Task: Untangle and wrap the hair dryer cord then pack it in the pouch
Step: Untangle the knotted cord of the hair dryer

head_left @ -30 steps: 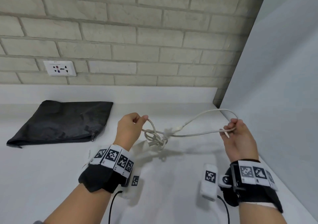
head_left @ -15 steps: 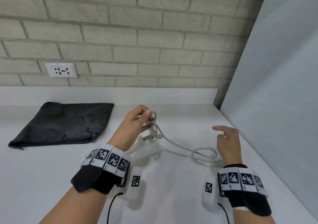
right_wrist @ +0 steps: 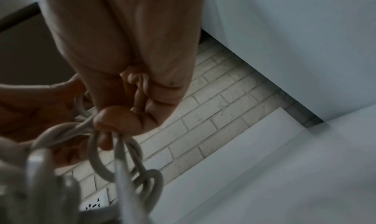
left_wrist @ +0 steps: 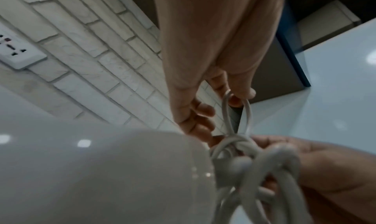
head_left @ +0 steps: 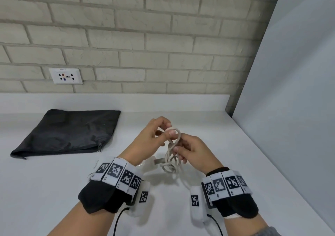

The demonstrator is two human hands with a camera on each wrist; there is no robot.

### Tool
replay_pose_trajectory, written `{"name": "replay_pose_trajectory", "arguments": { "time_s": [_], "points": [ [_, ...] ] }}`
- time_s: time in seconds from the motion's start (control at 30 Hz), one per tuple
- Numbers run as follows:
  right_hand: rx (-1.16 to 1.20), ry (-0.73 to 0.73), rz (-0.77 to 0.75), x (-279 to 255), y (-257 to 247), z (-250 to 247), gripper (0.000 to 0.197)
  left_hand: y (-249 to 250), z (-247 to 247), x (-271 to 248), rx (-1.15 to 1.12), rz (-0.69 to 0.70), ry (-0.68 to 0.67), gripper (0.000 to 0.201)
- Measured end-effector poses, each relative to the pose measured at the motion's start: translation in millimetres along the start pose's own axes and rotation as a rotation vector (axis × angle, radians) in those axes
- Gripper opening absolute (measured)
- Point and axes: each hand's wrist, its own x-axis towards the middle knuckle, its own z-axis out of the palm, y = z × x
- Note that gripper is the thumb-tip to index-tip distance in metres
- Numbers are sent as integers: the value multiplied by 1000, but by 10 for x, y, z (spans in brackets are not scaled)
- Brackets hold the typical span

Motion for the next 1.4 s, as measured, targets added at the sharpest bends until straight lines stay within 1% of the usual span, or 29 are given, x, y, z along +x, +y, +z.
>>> {"name": "replay_pose_trajectory", "arguments": {
  "time_s": [0.07,0.1,0.13,0.2,0.23,0.3,0.37,0.4,0.43,0.5,0.53,0.6,0.63,0.67,0.7,0.77,0.87,0.9,0.93,0.97,1.03,1.13,1.17,1.2,1.23,1.27,1.33,1.37,1.4],
  "points": [
    [-2,63,-34,3,-14,-8,28,-70,32,-6,77,-151,-58,33],
    [-20,111,-58,6,-30,-24,28,-101,58,-13,102,-234,-113,38],
    [-51,165,-82,9,-49,-53,25,-123,86,-25,111,-277,-162,34],
    [-104,292,-122,1,-78,-160,20,-156,127,-49,107,-243,-207,12],
    [-105,361,-142,-12,-94,-239,21,-177,127,-44,108,-217,-190,8],
    [-92,489,-196,-54,-128,-409,29,-217,89,-19,92,-183,-95,15],
    [-74,548,-265,-121,-192,-546,31,-238,28,22,26,-156,18,19],
    [-50,534,-295,-161,-232,-591,28,-243,-2,46,-3,-146,73,20],
    [-21,485,-322,-206,-271,-621,25,-253,-29,71,-23,-137,124,20],
    [1,290,-332,-289,-322,-653,18,-253,-72,111,-60,-113,223,22],
    [7,156,-282,-322,-345,-658,15,-243,-92,125,-90,-101,264,22],
    [35,-116,-71,-357,-349,-622,13,-223,-128,141,-160,-78,316,22],
    [16,-229,29,-358,-313,-575,17,-208,-145,142,-195,-66,335,22],
    [-57,-304,99,-349,-274,-509,22,-191,-160,139,-230,-54,349,22],
    [-155,-332,142,-326,-221,-424,24,-177,-175,137,-263,-44,355,22],
    [-241,-328,175,-267,-123,-239,21,-161,-194,119,-317,-27,338,19],
    [-191,-353,191,-194,-48,3,2,-158,-197,72,-354,-15,270,12],
    [-216,-361,181,-175,-30,67,7,-149,-198,49,-352,-12,238,11],
    [-243,-352,167,-151,-2,115,16,-141,-200,28,-361,-10,204,11],
    [-280,-320,157,-121,16,149,23,-129,-205,7,-385,-10,167,11],
    [-360,-166,162,-54,65,159,29,-100,-231,-26,-431,-36,108,12],
    [-487,187,220,63,192,73,23,-67,-266,-44,-437,-105,18,13],
    [-528,273,236,100,224,40,18,-62,-265,-45,-439,-121,-16,12],
    [-535,328,237,120,219,12,10,-58,-256,-45,-440,-131,-54,12],
    [-507,351,214,136,196,-22,9,-58,-244,-47,-437,-139,-93,10],
    [-453,352,156,143,156,-57,25,-69,-231,-47,-429,-146,-133,9],
    [-276,276,-31,143,15,-123,58,-93,-210,-45,-403,-142,-206,12],
    [-205,184,-122,142,-70,-138,65,-105,-202,-43,-391,-139,-236,13],
    [-177,63,-190,148,-137,-137,65,-122,-192,-37,-377,-139,-254,14]
  ]
}}
